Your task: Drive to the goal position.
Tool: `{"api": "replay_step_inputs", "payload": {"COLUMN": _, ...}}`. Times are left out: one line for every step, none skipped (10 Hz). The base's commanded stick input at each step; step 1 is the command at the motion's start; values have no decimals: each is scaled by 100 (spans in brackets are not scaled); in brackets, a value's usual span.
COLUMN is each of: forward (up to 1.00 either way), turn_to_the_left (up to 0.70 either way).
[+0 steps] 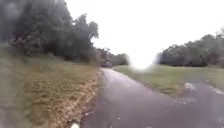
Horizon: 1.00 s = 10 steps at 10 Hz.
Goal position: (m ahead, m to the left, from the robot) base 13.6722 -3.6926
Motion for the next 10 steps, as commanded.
{"api": "replay_step_inputs", "payload": {"forward": 50, "turn_to_the_left": -41}}
{"api": "replay_step_inputs", "payload": {"forward": 50, "turn_to_the_left": -50}}
{"api": "replay_step_inputs", "payload": {"forward": 50, "turn_to_the_left": -50}}
{"api": "replay_step_inputs", "payload": {"forward": 50, "turn_to_the_left": -50}}
{"api": "replay_step_inputs", "payload": {"forward": 50, "turn_to_the_left": -26}}
{"api": "replay_step_inputs", "payload": {"forward": 50, "turn_to_the_left": 0}}
{"api": "replay_step_inputs", "payload": {"forward": 50, "turn_to_the_left": 0}}
{"api": "replay_step_inputs", "payload": {"forward": 50, "turn_to_the_left": 0}}
{"api": "replay_step_inputs", "payload": {"forward": 50, "turn_to_the_left": 0}}
{"api": "replay_step_inputs", "payload": {"forward": 50, "turn_to_the_left": 0}}
